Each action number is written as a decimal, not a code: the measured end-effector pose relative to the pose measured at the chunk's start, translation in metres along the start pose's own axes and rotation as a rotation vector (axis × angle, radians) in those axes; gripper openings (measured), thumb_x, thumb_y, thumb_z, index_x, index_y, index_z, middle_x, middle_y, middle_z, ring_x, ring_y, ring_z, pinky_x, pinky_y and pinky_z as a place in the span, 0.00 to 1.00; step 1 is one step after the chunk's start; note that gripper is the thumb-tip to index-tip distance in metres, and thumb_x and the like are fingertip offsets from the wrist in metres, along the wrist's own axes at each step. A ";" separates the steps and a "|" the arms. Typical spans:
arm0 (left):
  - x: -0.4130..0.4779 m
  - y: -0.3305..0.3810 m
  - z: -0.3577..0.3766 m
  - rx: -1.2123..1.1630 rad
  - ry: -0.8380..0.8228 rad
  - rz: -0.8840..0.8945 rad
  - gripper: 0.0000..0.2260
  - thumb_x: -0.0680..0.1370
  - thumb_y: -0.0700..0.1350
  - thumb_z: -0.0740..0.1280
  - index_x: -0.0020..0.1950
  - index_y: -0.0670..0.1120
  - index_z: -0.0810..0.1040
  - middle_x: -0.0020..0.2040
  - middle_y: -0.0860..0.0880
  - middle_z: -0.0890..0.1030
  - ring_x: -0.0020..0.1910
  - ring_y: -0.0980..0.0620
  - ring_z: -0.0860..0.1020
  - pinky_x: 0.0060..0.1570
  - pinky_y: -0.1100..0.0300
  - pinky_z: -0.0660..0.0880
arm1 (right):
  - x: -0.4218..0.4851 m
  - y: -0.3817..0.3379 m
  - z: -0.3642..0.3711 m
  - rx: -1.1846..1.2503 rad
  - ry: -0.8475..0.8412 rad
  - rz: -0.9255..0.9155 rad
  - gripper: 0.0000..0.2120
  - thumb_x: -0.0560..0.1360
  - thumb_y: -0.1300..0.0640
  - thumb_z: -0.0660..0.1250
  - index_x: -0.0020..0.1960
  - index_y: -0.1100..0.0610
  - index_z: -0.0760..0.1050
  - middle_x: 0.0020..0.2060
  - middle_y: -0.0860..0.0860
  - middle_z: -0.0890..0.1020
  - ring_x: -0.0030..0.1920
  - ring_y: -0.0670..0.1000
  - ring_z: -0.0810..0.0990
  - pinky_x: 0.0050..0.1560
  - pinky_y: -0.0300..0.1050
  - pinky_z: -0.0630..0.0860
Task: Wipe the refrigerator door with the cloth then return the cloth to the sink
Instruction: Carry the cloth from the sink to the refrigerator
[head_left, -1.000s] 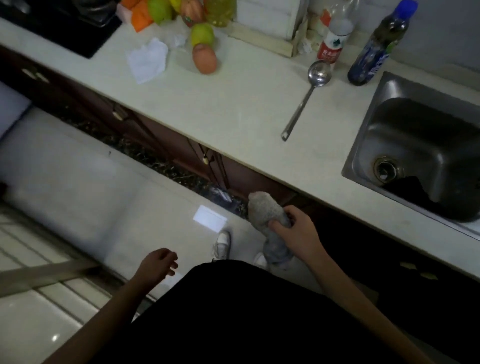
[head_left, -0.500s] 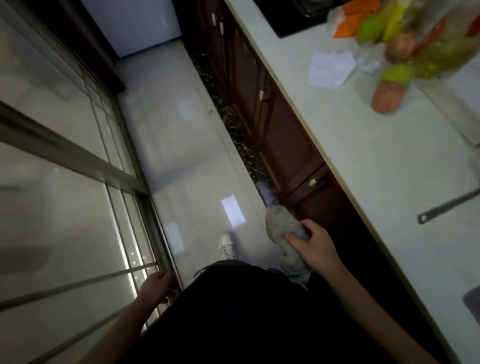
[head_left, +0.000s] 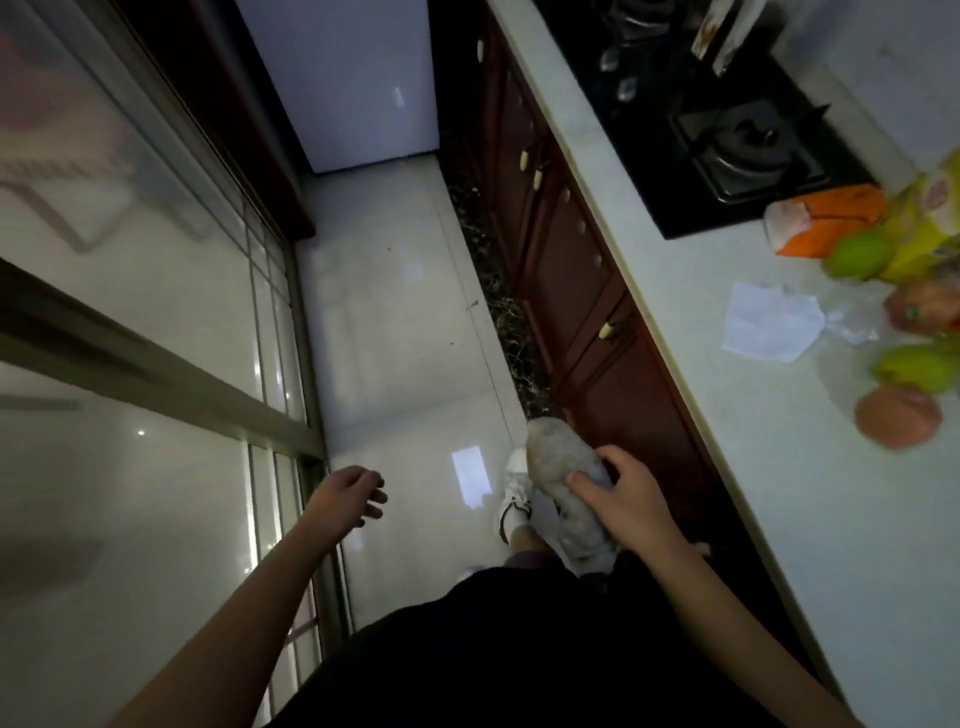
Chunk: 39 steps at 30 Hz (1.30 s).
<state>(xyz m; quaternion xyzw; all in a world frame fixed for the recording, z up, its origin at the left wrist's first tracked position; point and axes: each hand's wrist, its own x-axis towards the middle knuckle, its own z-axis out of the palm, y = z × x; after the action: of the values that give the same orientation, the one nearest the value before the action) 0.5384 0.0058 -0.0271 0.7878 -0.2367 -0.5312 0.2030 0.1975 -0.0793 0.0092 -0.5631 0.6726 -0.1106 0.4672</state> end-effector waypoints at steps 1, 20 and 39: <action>0.012 0.007 -0.006 -0.014 0.009 -0.014 0.10 0.82 0.41 0.60 0.46 0.40 0.79 0.42 0.41 0.83 0.35 0.44 0.79 0.36 0.59 0.68 | 0.020 -0.011 0.000 0.000 -0.012 -0.008 0.12 0.74 0.51 0.76 0.53 0.54 0.79 0.46 0.50 0.84 0.47 0.50 0.83 0.51 0.51 0.80; 0.158 0.083 -0.125 -0.488 0.281 -0.516 0.09 0.82 0.40 0.62 0.45 0.37 0.77 0.35 0.39 0.79 0.19 0.51 0.76 0.21 0.68 0.67 | 0.358 -0.293 0.043 -0.242 -0.341 -0.309 0.07 0.75 0.54 0.75 0.48 0.54 0.78 0.41 0.47 0.82 0.40 0.43 0.79 0.35 0.31 0.71; 0.499 0.417 -0.315 0.115 0.029 -0.052 0.07 0.80 0.43 0.65 0.44 0.44 0.80 0.36 0.48 0.84 0.32 0.50 0.81 0.41 0.56 0.78 | 0.633 -0.503 0.066 -0.112 -0.134 -0.107 0.09 0.75 0.51 0.75 0.48 0.54 0.78 0.42 0.50 0.84 0.44 0.51 0.82 0.45 0.49 0.78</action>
<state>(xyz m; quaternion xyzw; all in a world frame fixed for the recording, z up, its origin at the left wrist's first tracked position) 0.9277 -0.6022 -0.0472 0.8115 -0.2434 -0.5105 0.1472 0.6213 -0.7715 -0.0058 -0.6294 0.6142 -0.0598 0.4723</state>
